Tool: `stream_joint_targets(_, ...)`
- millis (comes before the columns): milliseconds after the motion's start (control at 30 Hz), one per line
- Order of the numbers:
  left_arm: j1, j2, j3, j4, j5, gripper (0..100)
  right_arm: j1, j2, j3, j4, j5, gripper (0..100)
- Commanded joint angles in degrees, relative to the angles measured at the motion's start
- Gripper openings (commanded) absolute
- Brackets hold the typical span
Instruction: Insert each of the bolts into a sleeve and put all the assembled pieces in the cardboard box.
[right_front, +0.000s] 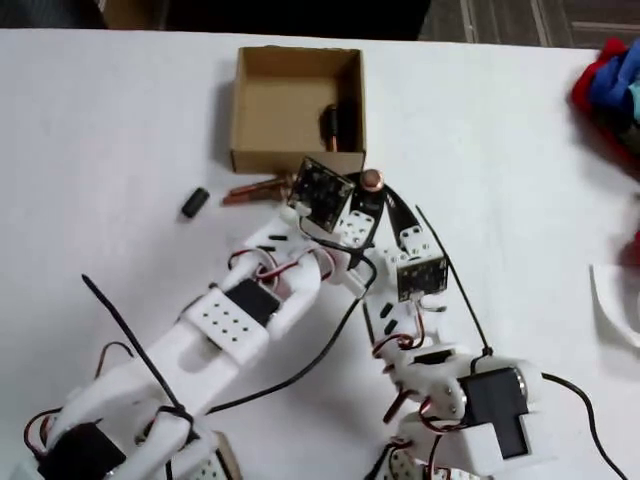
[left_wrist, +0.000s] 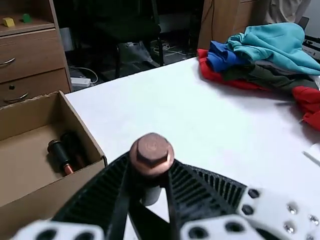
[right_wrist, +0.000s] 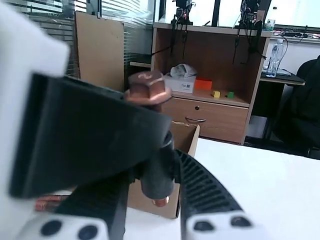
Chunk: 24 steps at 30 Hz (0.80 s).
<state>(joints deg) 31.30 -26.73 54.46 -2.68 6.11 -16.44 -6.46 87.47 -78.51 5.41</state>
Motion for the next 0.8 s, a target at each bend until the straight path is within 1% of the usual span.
stream_joint_targets(0, -0.88, -0.09, -0.22, 0.09, -0.53, 3, -0.13, -0.31, -0.44, -1.45, -0.18, 1.9)
stream_joint_targets(33, -1.23, -0.18, -0.57, 0.70, -0.70, 3, -0.13, -0.31, -0.44, -1.45, -0.18, 1.9)
stream_joint_targets(167, -2.55, -0.18, -3.56, 4.40, -6.33, 5, -0.13, -0.31, -0.44, -1.45, -0.09, 1.9)
stream_joint_targets(333, -3.96, -0.18, -6.11, 7.12, -6.95, 20, -0.13, -0.31, -0.44, -1.45, 0.00, 1.9)
stream_joint_targets(400, -3.96, -0.18, -6.64, 7.82, -6.95, 24, -0.13, -0.31, -0.44, -1.45, 0.00, 1.9)
stream_joint_targets(767, -3.78, -0.53, -14.46, 7.74, -7.12, 23, -0.13, -0.31, -0.44, -1.36, 0.09, 1.9)
